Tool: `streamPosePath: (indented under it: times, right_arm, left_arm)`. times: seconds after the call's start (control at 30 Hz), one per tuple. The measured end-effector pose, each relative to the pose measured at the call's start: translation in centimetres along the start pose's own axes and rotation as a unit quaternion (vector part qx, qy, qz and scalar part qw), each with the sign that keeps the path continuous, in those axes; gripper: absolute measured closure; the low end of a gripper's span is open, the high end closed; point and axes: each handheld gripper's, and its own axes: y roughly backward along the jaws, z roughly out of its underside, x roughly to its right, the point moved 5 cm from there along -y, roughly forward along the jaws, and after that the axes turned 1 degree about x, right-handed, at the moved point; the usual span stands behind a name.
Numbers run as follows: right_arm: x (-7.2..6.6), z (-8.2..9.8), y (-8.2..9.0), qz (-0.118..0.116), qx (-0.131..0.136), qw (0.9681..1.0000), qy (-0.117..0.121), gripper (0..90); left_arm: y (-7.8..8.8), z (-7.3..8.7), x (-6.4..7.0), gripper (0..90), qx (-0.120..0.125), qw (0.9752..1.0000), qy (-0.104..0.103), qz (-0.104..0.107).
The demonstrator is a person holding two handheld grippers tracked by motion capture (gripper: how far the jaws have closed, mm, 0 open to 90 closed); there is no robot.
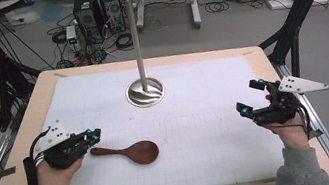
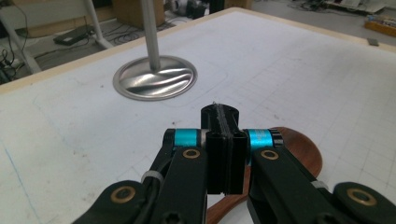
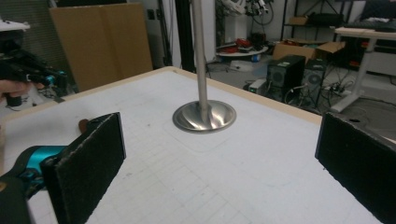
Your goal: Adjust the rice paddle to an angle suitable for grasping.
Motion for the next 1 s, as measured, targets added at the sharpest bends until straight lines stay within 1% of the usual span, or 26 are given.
streamPosePath:
  times: [0.07,0.1,0.13,0.17,0.2,0.23,0.27,0.3,0.33,0.5,0.53,0.57,0.7,0.73,0.77,0.8,0.83,0.87,0.9,0.93,1.0]
  right_arm:
    - [0.3,0.1,-0.2,0.01,-0.006,0.9999,0.002,0.3]
    - [0.3,0.2,-0.3,0.007,-0.008,0.9999,0.001,0.3]
    - [0.3,0.2,-0.3,0.007,-0.008,0.9999,0.001,0.3]
    - [0.2,0.2,-0.4,0.005,-0.007,1.0,-0.003,0.3]
    - [0.2,0.2,-0.4,0.005,-0.007,1.0,-0.003,0.3]
    - [0.2,0.2,-0.5,0.004,-0.006,1.0,-0.001,0.3]
    - [0.3,0.2,-0.6,0.004,-0.006,1.0,0.0,0.3]
    - [0.2,0.2,-0.7,0.003,-0.008,1.0,-0.004,0.3]
    - [0.2,0.3,-0.8,0.002,-0.013,0.9999,-0.005,0.4]
    - [0.2,0.5,-1.2,0.003,-0.024,0.9997,-0.005,0.4]
    - [0.1,0.6,-1.3,0.0,-0.025,0.9997,-0.006,0.4]
    - [0.1,0.6,-1.3,0.0,-0.025,0.9997,-0.006,0.4]
    - [0.3,0.5,-1.3,0.0,-0.018,0.9998,-0.006,0.4]
    - [0.4,0.4,-1.3,-0.001,-0.015,0.9998,-0.01,0.5]
    - [0.4,0.4,-1.3,-0.001,-0.015,0.9998,-0.01,0.5]
    - [0.5,0.4,-1.3,-0.002,-0.012,0.9998,-0.015,2.2]
    - [0.5,0.4,-1.3,-0.002,-0.012,0.9998,-0.015,2.2]
    - [0.5,0.2,-1.3,-0.008,-0.005,0.9998,-0.02,3.8]
    - [0.5,0.2,-1.3,-0.01,-0.003,0.9997,-0.022,3.8]
    - [0.5,0.1,-1.4,-0.01,0.0,0.9998,-0.02,3.8]
    - [0.5,0.1,-1.4,-0.01,-0.001,0.9997,-0.021,3.8]
  left_arm:
    - [-0.2,0.3,0.1,89.3,-0.001,1.0,0.003,0.001]
    - [-0.3,0.7,0.1,89.3,-0.003,1.0,0.004,0.004]
    - [-0.3,0.7,0.1,89.3,-0.003,1.0,0.004,0.004]
    - [-0.4,1.2,0.1,89.3,-0.003,0.9999,0.007,0.008]
    - [-0.4,1.2,0.1,89.3,-0.003,0.9999,0.007,0.008]
    - [-0.5,1.7,0.1,89.3,-0.003,0.9999,0.008,0.006]
    - [-0.6,2.0,0.2,89.3,-0.007,1.0,0.004,0.0]
    - [-0.7,2.3,0.2,89.3,-0.008,1.0,0.001,-0.002]
    - [-0.9,2.7,0.3,89.3,-0.006,1.0,0.006,0.0]
    - [-1.4,3.4,0.7,89.3,-0.013,0.9999,0.005,0.009]
    - [-1.6,3.6,0.8,89.3,-0.019,0.9997,0.009,0.009]
    - [-1.7,3.8,0.8,89.3,-0.023,0.9997,0.009,0.008]
    - [-2.1,4.5,1.0,89.3,-0.036,0.9991,0.014,0.017]
    - [-2.2,4.9,1.1,89.3,-0.039,0.9989,0.014,0.02]
    - [-2.2,4.9,1.1,89.3,-0.039,0.9989,0.014,0.02]
    - [-2.2,5.0,1.2,89.3,-0.043,0.9987,0.015,0.022]
    - [-2.3,5.2,1.2,89.3,-0.047,0.9985,0.014,0.025]
    - [-2.5,5.5,1.3,89.3,-0.054,0.9982,0.011,0.024]
    - [-2.5,5.5,1.3,89.2,-0.054,0.9982,0.011,0.024]
    - [-2.7,5.8,1.4,89.3,-0.07,0.9974,0.002,0.014]
    - [-2.7,5.9,1.5,89.3,-0.073,0.9972,0.002,0.016]
